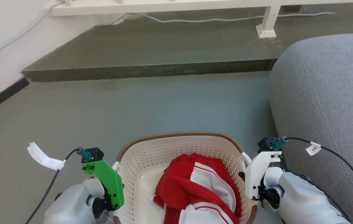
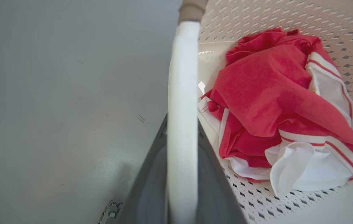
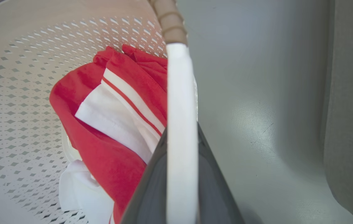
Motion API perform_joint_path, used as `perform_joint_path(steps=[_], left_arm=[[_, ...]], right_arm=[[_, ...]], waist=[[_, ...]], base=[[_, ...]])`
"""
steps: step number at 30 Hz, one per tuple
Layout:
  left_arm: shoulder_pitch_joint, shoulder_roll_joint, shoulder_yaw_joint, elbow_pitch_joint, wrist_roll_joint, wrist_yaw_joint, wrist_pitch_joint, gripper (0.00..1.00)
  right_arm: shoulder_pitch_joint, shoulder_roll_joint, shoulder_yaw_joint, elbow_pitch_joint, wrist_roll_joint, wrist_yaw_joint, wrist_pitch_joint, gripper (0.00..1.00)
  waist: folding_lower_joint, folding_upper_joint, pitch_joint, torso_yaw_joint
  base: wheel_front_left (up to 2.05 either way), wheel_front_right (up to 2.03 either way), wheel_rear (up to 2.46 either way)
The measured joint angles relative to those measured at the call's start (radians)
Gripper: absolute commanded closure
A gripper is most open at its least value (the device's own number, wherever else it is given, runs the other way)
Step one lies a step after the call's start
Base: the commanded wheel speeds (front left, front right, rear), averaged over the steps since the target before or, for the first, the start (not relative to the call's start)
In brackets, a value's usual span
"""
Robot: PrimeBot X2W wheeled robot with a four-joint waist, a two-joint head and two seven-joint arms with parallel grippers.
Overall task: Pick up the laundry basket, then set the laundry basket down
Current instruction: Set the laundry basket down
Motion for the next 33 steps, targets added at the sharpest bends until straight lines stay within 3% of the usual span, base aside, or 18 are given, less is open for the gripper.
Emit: perform_joint_path(steps=[13, 33], left_arm=[[-0.065, 0.005, -0.001, 0.001, 0.02, -0.002, -0.082, 1.0], [-0.195, 0.007, -0.012, 0.007, 0.08, -0.001, -0.238, 1.0]], right_arm=[[-0.063, 0.001, 0.0, -0.001, -0.017, -0.01, -0.073, 1.0], [-0.193, -0.013, -0.001, -0.023, -0.052, -0.045, -0.223, 1.0]], waist=[[0.0, 0.0, 0.098, 0.001], [0.0001, 0.0, 0.365, 0.016]], base=[[0.0, 0.0, 0.0], [0.0, 0.0, 0.0]])
